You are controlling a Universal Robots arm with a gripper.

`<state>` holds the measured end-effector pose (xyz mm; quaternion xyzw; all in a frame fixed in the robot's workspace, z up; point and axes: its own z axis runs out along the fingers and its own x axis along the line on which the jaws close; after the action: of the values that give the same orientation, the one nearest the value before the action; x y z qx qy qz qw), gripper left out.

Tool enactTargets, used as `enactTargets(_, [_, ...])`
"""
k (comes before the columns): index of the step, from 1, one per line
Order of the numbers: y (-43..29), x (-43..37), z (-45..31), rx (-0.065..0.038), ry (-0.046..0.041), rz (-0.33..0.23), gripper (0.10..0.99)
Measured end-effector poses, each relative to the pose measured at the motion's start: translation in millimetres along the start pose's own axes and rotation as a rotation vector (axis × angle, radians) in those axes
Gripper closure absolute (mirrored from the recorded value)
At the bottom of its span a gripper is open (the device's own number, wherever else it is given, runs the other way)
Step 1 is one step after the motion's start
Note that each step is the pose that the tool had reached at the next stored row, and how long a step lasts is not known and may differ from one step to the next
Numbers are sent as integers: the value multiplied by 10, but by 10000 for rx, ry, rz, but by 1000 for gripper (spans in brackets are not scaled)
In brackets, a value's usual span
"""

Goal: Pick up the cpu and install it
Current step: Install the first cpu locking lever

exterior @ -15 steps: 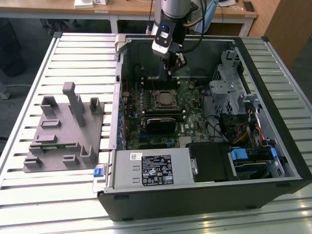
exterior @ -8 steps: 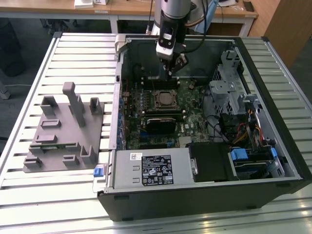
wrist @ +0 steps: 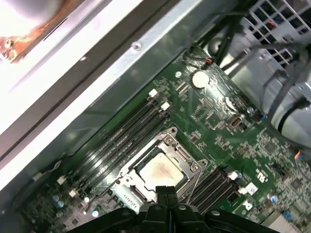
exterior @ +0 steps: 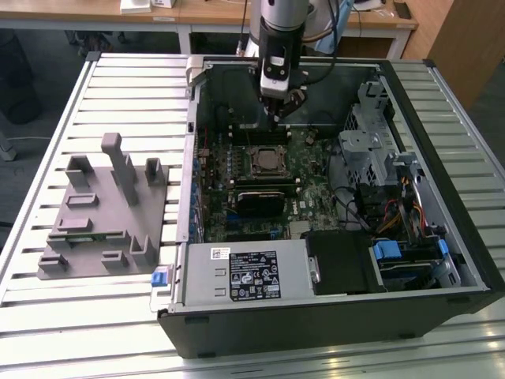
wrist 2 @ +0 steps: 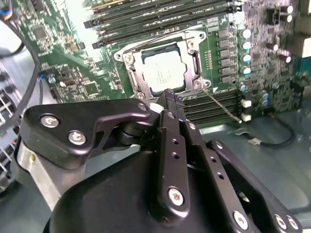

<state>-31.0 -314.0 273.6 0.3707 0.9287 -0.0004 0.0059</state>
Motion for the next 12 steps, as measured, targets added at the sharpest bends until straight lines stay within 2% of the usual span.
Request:
enactTargets(4, [-1,0,-1,-16,-10,-653,980])
enactTargets(8, [-1,0,1,-163,-149,-1021,980])
enactTargets(12, [-1,0,8,-200,-129,-1679,980])
